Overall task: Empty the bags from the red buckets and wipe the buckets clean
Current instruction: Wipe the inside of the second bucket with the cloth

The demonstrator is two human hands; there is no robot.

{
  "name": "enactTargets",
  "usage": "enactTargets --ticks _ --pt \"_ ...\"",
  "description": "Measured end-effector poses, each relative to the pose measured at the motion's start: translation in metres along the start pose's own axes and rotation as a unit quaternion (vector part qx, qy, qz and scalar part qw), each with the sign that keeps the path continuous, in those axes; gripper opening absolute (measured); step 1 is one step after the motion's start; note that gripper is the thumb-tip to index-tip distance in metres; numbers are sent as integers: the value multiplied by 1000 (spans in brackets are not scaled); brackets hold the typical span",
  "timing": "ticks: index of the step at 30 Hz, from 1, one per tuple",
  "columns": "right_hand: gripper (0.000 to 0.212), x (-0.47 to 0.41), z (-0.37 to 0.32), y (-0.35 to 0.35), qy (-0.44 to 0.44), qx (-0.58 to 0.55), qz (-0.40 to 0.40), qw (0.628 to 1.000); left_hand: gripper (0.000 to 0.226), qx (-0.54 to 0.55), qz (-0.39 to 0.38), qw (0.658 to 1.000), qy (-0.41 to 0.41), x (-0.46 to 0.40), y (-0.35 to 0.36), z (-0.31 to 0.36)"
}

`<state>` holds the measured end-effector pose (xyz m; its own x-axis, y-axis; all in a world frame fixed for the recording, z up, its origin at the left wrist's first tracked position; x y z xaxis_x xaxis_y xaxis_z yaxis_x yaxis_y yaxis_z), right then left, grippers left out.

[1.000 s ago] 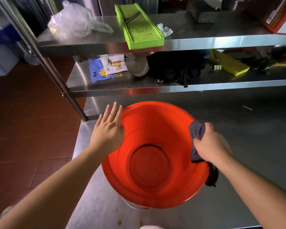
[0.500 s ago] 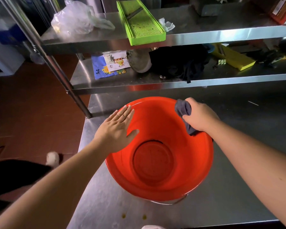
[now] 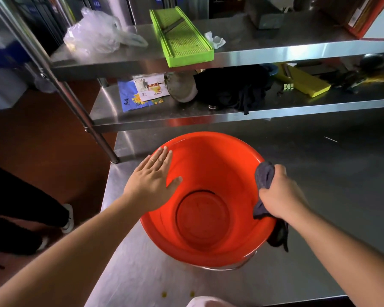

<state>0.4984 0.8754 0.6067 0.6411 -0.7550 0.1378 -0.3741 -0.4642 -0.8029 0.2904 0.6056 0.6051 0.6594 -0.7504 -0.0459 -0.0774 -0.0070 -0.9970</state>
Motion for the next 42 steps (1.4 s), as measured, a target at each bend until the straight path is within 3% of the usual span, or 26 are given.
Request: enactTargets --ticks 4,8,11,16,23,27,32,36,42 --pt "35 -46 -17 -9 -53 33 -50 997 88 7 14 999 -35 6 -7 3" --pt "43 -84 -43 -5 -141 67 -97 983 81 -12 9 1000 20 -8 -14 -10" --pt "52 -97 -55 3 -174 94 -100 975 85 -5 -15 1000 8 -8 -7 -13" --pt "51 -85 -48 4 -158 56 -63 984 89 26 -7 999 -29 -4 2 -12" --pt "50 1 -3 3 -13 -95 13 995 89 54 1 997 -46 -3 0 -9" --pt "60 30 11 11 11 -113 16 993 89 51 -3 998 -40 -3 0 -8" --pt "57 -13 2 2 -17 -77 -2 997 91 30 -26 997 -64 3 -4 -1" --pt "58 -54 -15 -4 -74 -27 -57 995 91 -2 29 995 -96 7 -14 0" --pt "72 -87 -39 1 -146 19 -87 985 87 21 -24 999 -12 -6 -9 -17"
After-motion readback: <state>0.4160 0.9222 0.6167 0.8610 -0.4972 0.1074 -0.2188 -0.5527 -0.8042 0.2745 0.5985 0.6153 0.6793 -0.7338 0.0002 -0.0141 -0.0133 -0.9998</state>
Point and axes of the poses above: each hand's wrist, its own x-axis away from the middle knuckle, its own y-axis out of the palm, z = x × y, the point moved 2 cm from there along -x, towards the middle knuckle, and after that the axes turned 8 degrees about -x, right-handed, at the moved point
